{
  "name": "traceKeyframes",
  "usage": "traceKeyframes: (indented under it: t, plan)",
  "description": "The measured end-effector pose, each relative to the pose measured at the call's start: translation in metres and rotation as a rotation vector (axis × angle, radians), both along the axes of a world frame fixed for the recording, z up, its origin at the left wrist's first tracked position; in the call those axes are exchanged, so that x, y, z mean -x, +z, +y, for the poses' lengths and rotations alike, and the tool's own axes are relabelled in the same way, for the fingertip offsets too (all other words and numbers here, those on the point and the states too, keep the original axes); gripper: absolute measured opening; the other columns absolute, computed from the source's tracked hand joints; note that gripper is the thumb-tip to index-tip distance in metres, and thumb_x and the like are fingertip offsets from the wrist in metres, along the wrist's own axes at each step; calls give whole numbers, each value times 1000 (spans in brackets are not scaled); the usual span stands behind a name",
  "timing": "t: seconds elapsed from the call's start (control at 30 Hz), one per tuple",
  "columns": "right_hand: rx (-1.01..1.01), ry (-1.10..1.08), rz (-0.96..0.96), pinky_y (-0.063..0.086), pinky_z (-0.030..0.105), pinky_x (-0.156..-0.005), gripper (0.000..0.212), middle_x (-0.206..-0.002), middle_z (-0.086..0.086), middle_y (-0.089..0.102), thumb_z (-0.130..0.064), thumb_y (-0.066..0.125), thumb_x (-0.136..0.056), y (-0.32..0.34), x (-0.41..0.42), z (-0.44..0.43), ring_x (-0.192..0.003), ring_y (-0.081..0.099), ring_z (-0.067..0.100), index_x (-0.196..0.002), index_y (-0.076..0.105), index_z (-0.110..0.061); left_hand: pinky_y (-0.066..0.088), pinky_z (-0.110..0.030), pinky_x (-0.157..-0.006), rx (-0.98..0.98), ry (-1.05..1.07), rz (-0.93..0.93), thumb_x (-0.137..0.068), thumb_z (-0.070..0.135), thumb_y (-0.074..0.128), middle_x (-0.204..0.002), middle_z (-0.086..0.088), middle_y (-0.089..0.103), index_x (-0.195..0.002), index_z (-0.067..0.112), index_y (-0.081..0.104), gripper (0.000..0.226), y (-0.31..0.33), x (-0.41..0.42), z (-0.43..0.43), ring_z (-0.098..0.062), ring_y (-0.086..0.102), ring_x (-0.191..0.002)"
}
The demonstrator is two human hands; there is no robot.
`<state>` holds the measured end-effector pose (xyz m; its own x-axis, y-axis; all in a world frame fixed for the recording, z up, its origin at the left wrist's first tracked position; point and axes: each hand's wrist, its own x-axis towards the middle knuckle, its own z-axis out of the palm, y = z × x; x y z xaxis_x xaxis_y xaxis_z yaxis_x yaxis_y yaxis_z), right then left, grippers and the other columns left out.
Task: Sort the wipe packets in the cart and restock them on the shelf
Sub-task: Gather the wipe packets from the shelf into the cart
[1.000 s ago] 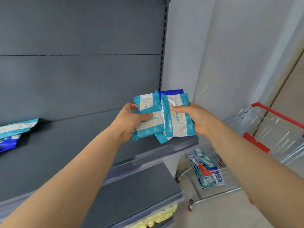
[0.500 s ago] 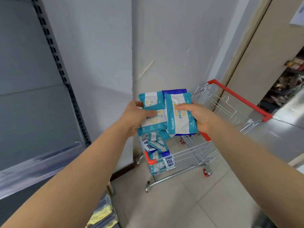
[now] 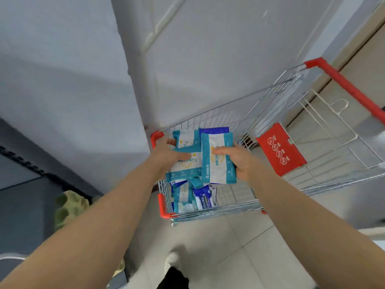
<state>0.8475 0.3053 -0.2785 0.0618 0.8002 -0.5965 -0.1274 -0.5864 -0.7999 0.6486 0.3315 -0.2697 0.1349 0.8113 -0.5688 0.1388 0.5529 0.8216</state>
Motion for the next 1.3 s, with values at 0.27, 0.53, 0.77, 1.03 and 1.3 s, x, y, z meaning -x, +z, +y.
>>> traceKeyframes:
  t: [0.27, 0.53, 0.77, 1.03, 1.3]
  plan:
    - [140, 153, 26, 55, 49, -82, 33, -104, 17, 70, 0, 65, -84, -138, -22, 90, -93, 69, 32, -115, 58, -8, 59, -42, -66, 84, 209, 76, -74, -2, 77, -113, -11, 63, -115, 19, 41, 58, -141, -29, 55, -27, 68, -84]
    - [173, 379, -63, 56, 47, -81, 40, -106, 14, 70, -4, 70, -81, -275, -10, 158, -91, 70, 29, -118, 57, -9, 57, -35, -62, 141, 406, 259, -85, 10, 67, -107, -4, 64, -124, 21, 41, 49, -263, -37, 84, -19, 68, -78]
    - [73, 420, -290, 55, 43, -88, 50, -109, -1, 68, -42, 78, -70, -338, -5, 191, -98, 66, 20, -113, 57, -32, 56, -30, -60, 125, 461, 460, -88, 28, 65, -96, 6, 60, -122, 29, 46, 38, -310, -44, 91, -14, 64, -76]
    - [86, 644, -596, 47, 47, -97, 93, -127, 7, 50, -76, 54, -58, -317, 4, 200, -115, 53, 29, -137, 36, -30, 56, -44, -83, -42, 224, 765, -94, 30, 55, -123, 1, 44, -135, 23, 41, 44, -292, -51, 83, -20, 57, -101]
    - [-201, 938, -716, 37, 25, -88, 45, -141, 5, 50, -32, 51, -97, -209, 5, 179, -121, 51, 21, -137, 47, -14, 54, -35, -82, -105, -39, 1003, -97, 32, 45, -123, -2, 57, -126, 21, 54, 32, -191, -40, 63, -19, 59, -101]
